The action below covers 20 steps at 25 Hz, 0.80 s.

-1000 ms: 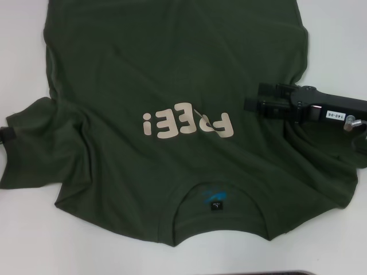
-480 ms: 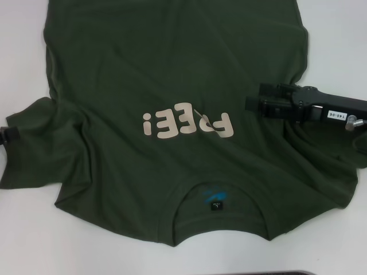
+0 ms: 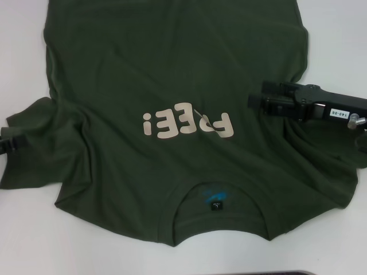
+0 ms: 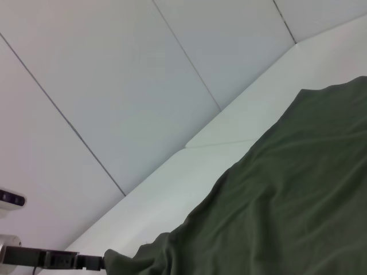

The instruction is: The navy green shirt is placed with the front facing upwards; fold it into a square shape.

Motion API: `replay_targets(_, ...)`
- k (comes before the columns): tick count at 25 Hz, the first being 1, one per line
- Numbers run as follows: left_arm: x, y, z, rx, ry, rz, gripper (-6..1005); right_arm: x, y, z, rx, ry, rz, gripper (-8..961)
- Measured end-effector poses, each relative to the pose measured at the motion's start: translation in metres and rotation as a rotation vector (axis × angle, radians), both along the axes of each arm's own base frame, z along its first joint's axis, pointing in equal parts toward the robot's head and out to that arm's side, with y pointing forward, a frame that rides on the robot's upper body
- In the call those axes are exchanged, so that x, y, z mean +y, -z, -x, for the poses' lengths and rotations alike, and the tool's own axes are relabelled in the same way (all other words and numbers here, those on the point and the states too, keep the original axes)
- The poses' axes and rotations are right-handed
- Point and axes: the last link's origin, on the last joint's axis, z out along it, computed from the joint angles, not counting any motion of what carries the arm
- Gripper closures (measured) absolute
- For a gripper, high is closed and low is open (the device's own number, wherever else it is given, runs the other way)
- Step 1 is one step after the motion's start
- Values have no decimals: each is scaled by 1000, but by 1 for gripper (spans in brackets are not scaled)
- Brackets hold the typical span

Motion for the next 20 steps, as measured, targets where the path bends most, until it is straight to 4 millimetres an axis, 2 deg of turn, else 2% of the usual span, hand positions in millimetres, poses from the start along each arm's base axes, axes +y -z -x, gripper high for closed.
replay_targets(19, 6, 8, -4, 7, -3, 23, 331, 0, -1, -2, -3, 6, -5, 38)
replay_targets(20, 6, 9, -4, 8, -2, 28, 374, -1, -1, -2, -2, 6, -5, 38)
